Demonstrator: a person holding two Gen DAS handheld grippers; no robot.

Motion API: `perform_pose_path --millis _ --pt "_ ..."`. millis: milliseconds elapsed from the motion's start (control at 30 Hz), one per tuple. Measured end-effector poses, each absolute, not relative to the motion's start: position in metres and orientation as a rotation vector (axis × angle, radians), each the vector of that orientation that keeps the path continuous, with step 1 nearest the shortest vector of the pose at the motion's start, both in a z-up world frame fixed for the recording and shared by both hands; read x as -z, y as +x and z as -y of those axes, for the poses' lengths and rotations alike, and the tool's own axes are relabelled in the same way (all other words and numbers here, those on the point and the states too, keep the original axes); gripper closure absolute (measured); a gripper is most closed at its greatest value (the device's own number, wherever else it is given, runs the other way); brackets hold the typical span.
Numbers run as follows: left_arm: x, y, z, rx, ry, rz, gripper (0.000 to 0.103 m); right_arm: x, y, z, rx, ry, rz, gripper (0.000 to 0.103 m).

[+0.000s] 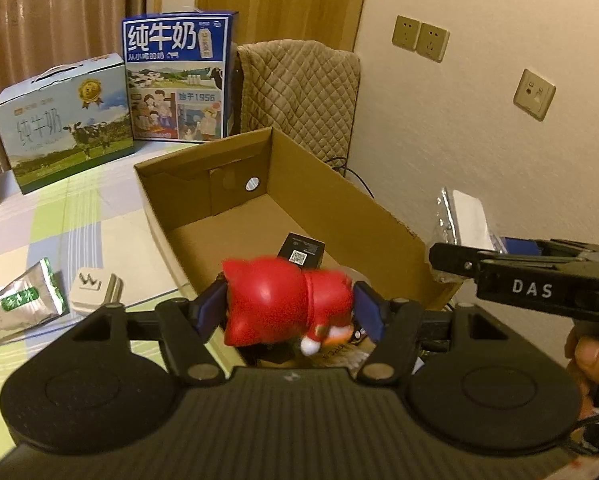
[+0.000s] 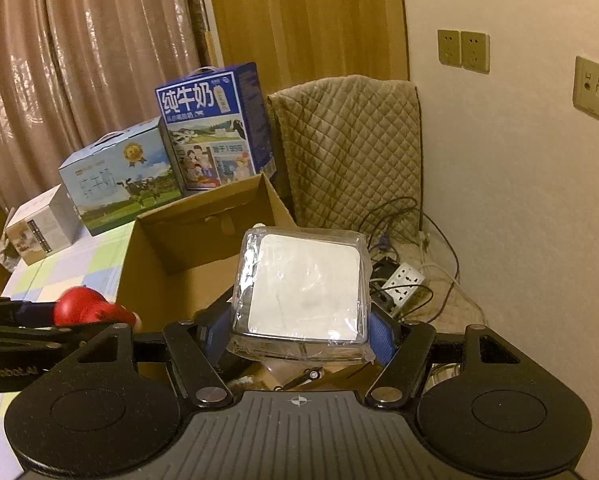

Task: Organize objects
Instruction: 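Open the left tool to drop the red toy while the right tool releases the tissue pack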

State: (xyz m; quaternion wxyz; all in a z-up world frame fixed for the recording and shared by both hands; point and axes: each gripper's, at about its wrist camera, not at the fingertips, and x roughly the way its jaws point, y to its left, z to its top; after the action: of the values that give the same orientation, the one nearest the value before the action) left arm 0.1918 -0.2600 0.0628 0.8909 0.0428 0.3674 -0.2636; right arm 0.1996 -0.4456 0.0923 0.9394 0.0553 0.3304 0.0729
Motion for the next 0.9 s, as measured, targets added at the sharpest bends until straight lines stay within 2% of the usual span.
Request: perform_pose_path --millis 33,767,833,867,900 --pt "-0.061 0.194 0.260 0.532 0.088 -0.756 0.017 -0.091 0.201 0.447 -0.147 0.117 -0.677 0.037" --pt "-0.058 0.196 0.209 0.451 0.025 -0.761 0.018 -0.094 0.221 0.420 -0.216 0.155 -0.663 0.036" --pt "-0.056 0.195 0.205 0.444 0.023 -0.764 0.018 -0.092 0.224 0.420 -0.242 0.193 -0.661 0.027" --pt "-0.056 0.195 0.203 0.442 0.022 -0.765 0.018 -0.093 0.224 0.421 -0.244 0.202 -0.650 0.018" --pt "-0.055 0.195 0.201 0.439 0.022 -0.766 0.018 -0.093 0.223 0.420 -0.240 0.202 -0.633 0.016"
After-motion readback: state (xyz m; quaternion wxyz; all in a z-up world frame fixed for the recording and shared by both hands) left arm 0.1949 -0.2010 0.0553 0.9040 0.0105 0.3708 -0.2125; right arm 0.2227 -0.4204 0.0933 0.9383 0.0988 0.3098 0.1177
